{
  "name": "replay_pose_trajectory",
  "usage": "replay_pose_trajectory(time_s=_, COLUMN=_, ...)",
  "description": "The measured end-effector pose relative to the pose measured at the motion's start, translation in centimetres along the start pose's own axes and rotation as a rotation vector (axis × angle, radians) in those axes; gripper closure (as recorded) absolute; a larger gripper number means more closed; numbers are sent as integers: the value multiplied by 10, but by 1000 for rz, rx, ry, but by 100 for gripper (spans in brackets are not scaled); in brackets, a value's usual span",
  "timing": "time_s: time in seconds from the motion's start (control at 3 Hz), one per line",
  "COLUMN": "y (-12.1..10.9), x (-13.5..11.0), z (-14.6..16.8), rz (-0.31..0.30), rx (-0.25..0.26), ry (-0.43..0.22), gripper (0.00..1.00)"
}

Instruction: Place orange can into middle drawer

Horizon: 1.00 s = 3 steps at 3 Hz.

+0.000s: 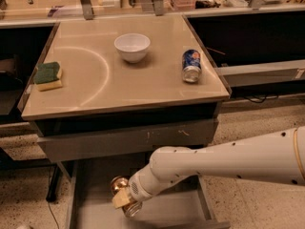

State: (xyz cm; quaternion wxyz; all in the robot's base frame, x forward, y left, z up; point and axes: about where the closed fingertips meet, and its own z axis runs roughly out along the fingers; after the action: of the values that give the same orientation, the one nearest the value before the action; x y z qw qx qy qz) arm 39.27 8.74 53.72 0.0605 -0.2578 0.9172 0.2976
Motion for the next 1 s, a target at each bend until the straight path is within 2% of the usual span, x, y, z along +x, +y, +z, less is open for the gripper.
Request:
replay_pose_trajectory(time_s=0.33, y=-38, x=-9, z=25, rz=61, rx=12, ry=-51, gripper=100)
replay_pose_trajectory(time_s=0.67, y=-76, x=-12, z=45, rz=124, rx=48, ry=-89, gripper=100)
replay_pose_trajectory(time_s=1.0, y=-102, x=-8, z=63, rz=179, rx=75, ry=-110, gripper=100)
